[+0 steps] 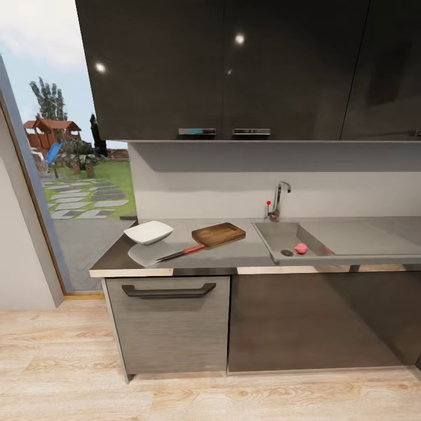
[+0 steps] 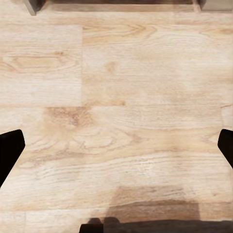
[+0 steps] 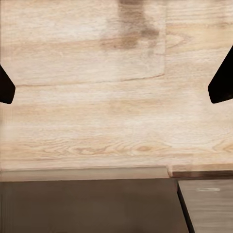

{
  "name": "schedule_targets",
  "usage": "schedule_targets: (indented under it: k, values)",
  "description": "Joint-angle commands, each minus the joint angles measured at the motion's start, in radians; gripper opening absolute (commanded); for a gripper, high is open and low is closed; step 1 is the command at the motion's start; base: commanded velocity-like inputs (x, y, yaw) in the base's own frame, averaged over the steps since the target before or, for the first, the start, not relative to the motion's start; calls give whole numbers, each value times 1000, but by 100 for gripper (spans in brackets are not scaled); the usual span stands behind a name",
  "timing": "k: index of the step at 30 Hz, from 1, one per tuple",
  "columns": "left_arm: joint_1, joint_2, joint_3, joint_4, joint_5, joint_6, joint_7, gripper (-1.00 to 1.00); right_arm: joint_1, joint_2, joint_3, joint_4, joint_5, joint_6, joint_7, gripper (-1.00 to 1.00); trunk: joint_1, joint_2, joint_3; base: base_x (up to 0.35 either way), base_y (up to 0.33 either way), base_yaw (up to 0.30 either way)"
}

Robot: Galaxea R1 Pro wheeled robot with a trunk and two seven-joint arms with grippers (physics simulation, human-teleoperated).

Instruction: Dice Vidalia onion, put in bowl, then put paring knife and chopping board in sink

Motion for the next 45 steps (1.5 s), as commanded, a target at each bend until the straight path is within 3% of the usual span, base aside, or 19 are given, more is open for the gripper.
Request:
schedule_targets:
  k: [1,12,15,16,17,19,20,24,31,33,34,41,45]
  values:
    - [0,0,0,0,0,-2,0,100,0,0,1,0,0,-3,-3,100,0,-1,-1,0,0,0]
    - [0,0,0,6,2,-2,0,100,0,3,-5,-14,1,6,-33,100,0,-1,-1,0,0,0]
    - [0,-1,-2,7,2,-2,0,100,-1,4,-4,-69,2,10,-117,100,0,-1,-1,0,0,0]
    - [0,-2,-2,8,3,-1,0,100,-2,6,-3,-146,5,32,-191,100,0,-1,-1,0,0,0]
    - [0,-2,-2,8,3,-1,0,100,-2,6,-3,-167,7,45,-204,100,0,-1,-1,0,0,0]
    - [0,-2,-3,8,3,-1,0,100,-2,7,-2,-260,9,132,-237,100,0,-1,-1,0,0,0]
    - [0,-2,-3,9,3,-1,0,100,-2,7,-2,-342,10,220,-246,100,0,-1,-1,0,0,0]
    - [0,-2,-4,9,3,-1,0,100,-2,8,-2,-536,11,404,-254,100,0,-1,-1,0,0,0]
    - [0,-3,-6,19,3,-2,0,100,-15,8,-1,-740,11,547,-262,100,0,-1,-1,0,0,0]
    - [0,-4,-6,20,3,-2,0,100,-38,8,-1,-805,11,613,-263,100,0,-1,-1,0,0,0]
    - [0,-4,-6,22,3,-1,0,100,-98,10,0,-857,11,689,-264,100,0,-1,-1,0,0,0]
    - [0,-5,-6,28,3,-1,-1,100,-300,39,23,-881,21,853,-271,100,0,-1,-1,0,0,0]
    - [0,-5,-6,39,3,-1,-4,100,-427,72,30,-883,42,926,-301,100,0,-1,-1,0,0,0]
